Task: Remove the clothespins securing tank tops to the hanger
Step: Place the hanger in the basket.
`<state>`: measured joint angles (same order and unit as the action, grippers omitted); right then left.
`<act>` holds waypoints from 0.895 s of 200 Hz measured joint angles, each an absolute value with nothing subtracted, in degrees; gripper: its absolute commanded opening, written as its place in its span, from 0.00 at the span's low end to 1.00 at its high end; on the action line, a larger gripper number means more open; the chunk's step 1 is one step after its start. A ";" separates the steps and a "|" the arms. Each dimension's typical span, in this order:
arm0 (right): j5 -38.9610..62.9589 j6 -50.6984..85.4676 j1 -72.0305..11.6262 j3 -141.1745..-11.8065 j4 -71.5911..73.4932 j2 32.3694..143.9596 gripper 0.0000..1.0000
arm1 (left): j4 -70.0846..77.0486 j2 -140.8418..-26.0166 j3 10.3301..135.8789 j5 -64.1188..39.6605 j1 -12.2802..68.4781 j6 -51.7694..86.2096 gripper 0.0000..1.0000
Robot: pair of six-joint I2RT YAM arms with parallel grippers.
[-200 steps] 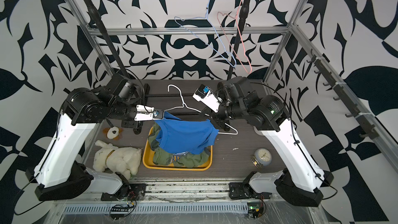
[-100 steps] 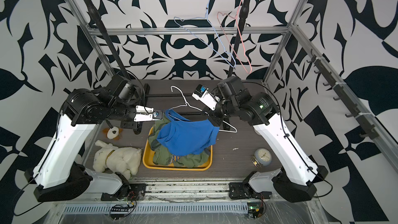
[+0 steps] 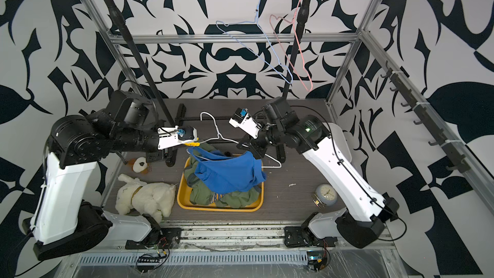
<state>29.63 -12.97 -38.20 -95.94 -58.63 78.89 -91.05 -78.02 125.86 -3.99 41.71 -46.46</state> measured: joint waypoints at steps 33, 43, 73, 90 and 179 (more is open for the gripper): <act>34.61 -8.86 -37.47 -87.07 -50.50 82.59 0.00 | -90.37 -77.62 126.37 -7.05 41.71 -43.77 0.00; 36.27 -7.42 -37.08 -84.71 -48.05 83.59 0.00 | -89.71 -77.62 126.17 -7.68 41.71 -43.00 0.00; 41.56 -3.46 -35.99 -80.49 -41.80 86.61 0.00 | -87.96 -77.58 124.86 -9.26 41.71 -41.28 0.00; 43.09 -2.39 -35.64 -80.47 -40.07 88.79 0.00 | -87.39 -77.56 124.03 -9.85 41.76 -40.84 0.00; 40.40 0.43 -32.62 -74.22 -37.04 90.41 0.39 | -84.55 -80.68 123.39 -12.05 41.82 -39.81 0.00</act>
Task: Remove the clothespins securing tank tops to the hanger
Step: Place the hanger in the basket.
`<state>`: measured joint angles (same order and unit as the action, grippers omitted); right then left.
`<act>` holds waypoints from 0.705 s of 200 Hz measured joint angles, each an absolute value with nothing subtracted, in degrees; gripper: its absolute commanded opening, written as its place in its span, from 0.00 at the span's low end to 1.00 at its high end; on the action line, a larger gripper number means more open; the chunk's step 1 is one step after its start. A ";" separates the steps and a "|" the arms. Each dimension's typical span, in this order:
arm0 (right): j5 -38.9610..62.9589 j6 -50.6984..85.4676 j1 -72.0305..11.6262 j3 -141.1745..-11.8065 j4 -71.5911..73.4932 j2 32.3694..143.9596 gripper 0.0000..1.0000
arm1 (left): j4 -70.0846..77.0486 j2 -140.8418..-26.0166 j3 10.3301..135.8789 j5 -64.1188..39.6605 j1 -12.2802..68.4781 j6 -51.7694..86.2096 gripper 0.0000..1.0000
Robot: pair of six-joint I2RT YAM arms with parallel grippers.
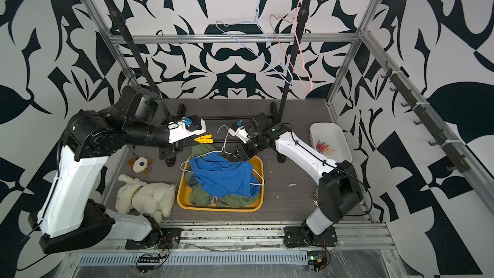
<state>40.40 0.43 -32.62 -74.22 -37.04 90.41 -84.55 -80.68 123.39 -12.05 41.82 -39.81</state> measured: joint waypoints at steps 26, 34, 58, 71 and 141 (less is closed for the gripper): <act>37.80 1.08 -31.62 -74.17 -36.95 89.32 0.42 | -83.99 -82.11 123.94 -12.36 41.89 -39.62 0.01; 36.73 1.17 -31.24 -74.19 -36.88 88.86 0.43 | -83.81 -82.30 124.11 -12.56 41.93 -39.48 0.01; 33.65 1.80 -29.54 -74.19 -35.70 87.15 0.42 | -83.61 -82.67 124.95 -13.23 42.11 -38.94 0.01; 33.19 2.98 -28.03 -74.13 -33.74 85.41 0.42 | -83.31 -82.96 125.47 -13.63 42.13 -38.48 0.01; 38.81 19.29 -25.85 -62.52 -5.19 63.59 0.43 | -79.20 -86.59 126.52 -16.84 42.13 -31.75 0.00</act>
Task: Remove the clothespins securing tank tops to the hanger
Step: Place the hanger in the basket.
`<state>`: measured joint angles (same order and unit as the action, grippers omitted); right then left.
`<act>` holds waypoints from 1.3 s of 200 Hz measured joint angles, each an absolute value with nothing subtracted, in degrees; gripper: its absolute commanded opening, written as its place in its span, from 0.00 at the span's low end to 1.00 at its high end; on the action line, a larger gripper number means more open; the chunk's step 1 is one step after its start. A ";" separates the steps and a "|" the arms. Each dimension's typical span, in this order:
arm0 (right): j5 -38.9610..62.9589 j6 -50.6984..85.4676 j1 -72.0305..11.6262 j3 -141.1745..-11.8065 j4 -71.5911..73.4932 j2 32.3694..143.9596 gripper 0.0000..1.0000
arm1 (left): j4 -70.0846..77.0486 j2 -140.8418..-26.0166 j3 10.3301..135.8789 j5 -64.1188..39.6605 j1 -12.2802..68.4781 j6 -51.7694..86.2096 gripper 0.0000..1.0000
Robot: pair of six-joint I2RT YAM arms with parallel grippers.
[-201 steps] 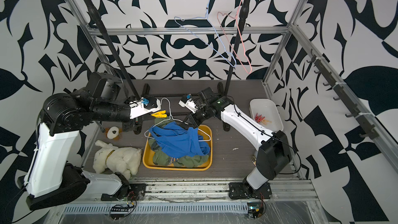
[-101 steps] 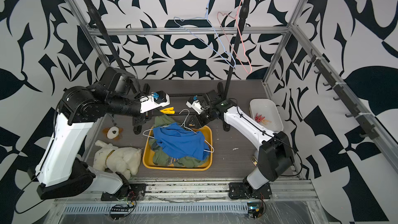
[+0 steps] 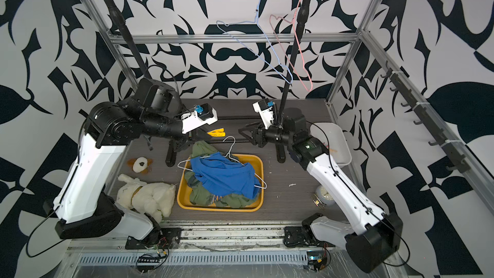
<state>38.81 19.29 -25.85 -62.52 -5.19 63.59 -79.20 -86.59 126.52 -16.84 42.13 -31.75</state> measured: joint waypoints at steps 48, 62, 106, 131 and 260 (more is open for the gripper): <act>39.42 28.14 -25.96 -58.98 7.44 54.89 0.43 | -72.12 -90.87 130.13 -17.32 41.85 -22.13 0.00; 39.40 30.20 -25.96 -58.59 10.35 53.25 0.43 | -70.61 -91.79 132.29 -18.28 41.28 -19.38 0.01; 38.96 36.80 -25.96 -58.02 20.49 51.11 0.44 | -67.83 -93.34 138.23 -25.76 38.76 -12.62 0.01; 38.96 42.22 -25.96 -58.46 28.56 54.24 0.44 | -67.22 -94.43 141.43 -30.83 38.26 -10.02 0.01; 37.74 59.79 -25.96 -62.24 51.44 65.93 0.45 | -65.63 -96.62 145.01 -39.33 36.82 -6.74 0.01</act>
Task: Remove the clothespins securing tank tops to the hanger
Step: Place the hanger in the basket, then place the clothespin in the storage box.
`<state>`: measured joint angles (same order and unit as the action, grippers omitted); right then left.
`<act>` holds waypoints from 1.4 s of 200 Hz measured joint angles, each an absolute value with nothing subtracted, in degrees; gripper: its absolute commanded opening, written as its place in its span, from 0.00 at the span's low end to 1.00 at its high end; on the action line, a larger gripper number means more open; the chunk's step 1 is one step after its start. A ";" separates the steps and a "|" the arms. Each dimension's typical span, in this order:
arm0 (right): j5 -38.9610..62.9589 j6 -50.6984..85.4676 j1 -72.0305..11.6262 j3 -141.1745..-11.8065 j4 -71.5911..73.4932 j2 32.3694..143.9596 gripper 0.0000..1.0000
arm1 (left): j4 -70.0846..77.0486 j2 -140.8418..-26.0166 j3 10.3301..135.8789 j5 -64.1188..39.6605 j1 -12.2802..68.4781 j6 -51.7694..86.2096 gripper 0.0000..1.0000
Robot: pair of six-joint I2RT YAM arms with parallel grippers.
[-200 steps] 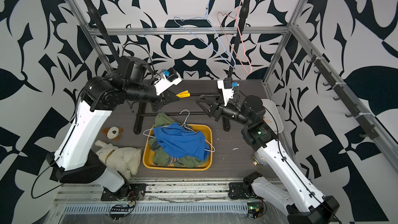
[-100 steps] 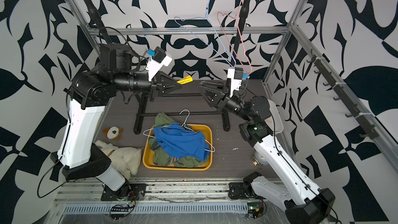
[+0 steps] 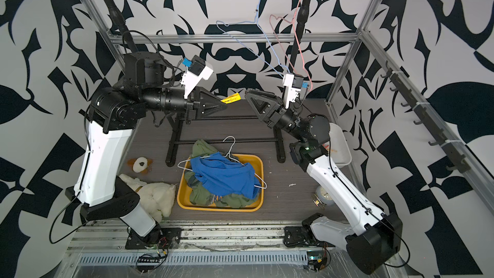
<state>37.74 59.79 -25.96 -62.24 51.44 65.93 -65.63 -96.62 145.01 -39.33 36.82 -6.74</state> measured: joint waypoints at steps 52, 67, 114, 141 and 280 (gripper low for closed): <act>37.58 61.91 -26.04 -62.24 54.24 65.71 0.45 | -65.30 -97.49 145.32 -41.63 36.64 -5.93 0.02; 37.60 62.26 -26.20 -62.26 54.68 65.82 0.46 | -65.12 -97.86 145.40 -42.30 36.64 -5.80 0.03; 37.67 62.89 -27.16 -62.52 55.66 68.55 0.46 | -64.77 -98.72 146.56 -43.79 36.64 -5.65 0.03; 37.69 63.48 -27.53 -63.22 57.36 70.54 0.46 | -64.95 -98.85 146.67 -43.48 36.21 -5.67 0.02; 38.02 65.58 -29.10 -64.79 60.29 73.08 0.38 | -64.29 -101.16 147.30 -44.40 36.34 -5.52 0.03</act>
<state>38.02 65.58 -29.10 -64.79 60.29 73.08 -64.29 -101.16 147.30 -44.40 36.34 -5.52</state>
